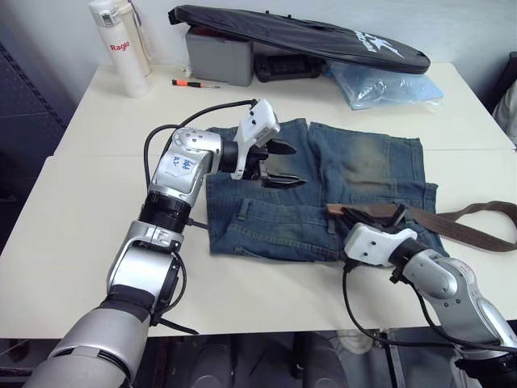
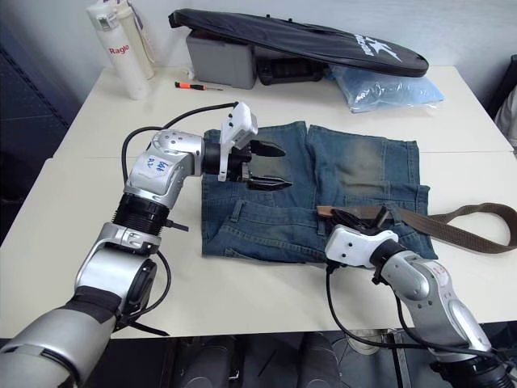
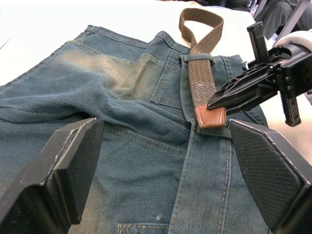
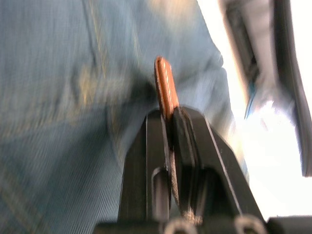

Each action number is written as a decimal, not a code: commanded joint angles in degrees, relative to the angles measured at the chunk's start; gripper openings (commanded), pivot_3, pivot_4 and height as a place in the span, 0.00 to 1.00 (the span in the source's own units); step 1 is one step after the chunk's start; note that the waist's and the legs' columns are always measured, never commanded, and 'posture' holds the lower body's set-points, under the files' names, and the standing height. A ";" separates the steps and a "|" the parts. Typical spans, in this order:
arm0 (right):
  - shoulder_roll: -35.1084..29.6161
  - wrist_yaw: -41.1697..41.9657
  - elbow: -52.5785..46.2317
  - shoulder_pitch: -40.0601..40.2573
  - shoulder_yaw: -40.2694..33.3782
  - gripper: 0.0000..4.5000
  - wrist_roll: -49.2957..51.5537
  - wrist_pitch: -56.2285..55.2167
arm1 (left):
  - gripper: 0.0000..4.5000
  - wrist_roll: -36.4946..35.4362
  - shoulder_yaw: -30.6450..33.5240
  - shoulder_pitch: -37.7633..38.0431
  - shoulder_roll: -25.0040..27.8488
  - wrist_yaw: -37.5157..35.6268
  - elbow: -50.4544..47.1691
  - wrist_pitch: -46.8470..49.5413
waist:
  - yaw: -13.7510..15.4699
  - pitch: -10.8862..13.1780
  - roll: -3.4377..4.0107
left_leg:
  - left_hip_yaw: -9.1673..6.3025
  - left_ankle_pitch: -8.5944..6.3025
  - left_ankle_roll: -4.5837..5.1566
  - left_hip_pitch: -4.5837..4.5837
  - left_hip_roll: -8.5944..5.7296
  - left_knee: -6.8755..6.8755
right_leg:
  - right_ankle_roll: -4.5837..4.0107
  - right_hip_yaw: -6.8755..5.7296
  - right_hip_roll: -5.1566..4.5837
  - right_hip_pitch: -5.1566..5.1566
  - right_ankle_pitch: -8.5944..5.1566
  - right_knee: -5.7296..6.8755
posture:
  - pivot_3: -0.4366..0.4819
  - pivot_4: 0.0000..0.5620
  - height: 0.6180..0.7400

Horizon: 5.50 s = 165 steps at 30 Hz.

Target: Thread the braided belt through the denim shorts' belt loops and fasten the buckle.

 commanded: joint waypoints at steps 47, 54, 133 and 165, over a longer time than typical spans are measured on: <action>24.53 -27.97 -8.76 8.00 -31.61 0.98 101.87 54.43 | 1.00 -1.46 -3.04 2.93 4.16 -4.27 -7.88 1.69 | 0.04 0.00 0.01 | -0.03 0.00 0.00 0.09 0.03 0.01 | -0.04 0.03 0.01 0.05 -0.01 0.13 | 0.48 0.27 1.00; 26.35 -35.14 -4.30 3.48 -28.47 0.98 106.01 49.08 | 1.00 -1.68 -2.83 3.50 4.88 -3.56 -9.69 3.04 | 0.02 -0.01 0.02 | -0.02 0.00 0.00 0.09 0.04 0.00 | -0.04 0.05 0.01 0.01 -0.01 0.16 | 0.48 0.27 1.00; 24.21 -7.29 -0.54 9.24 -21.70 0.02 77.08 29.12 | 1.00 -1.79 -3.95 3.52 6.32 -5.03 -10.01 3.41 | -0.16 -0.01 0.02 | 0.01 0.00 0.01 0.10 0.04 -0.01 | -0.03 0.07 0.02 0.00 -0.01 0.15 | 0.48 0.27 1.00; 24.26 -4.23 -0.95 13.27 -27.64 0.02 95.05 37.05 | 1.00 -1.55 -4.54 3.57 6.35 -5.28 -10.10 2.95 | 0.03 -0.01 0.02 | 0.01 0.00 0.01 0.10 0.04 -0.02 | -0.03 0.07 0.03 0.00 -0.01 0.15 | 0.48 0.27 1.00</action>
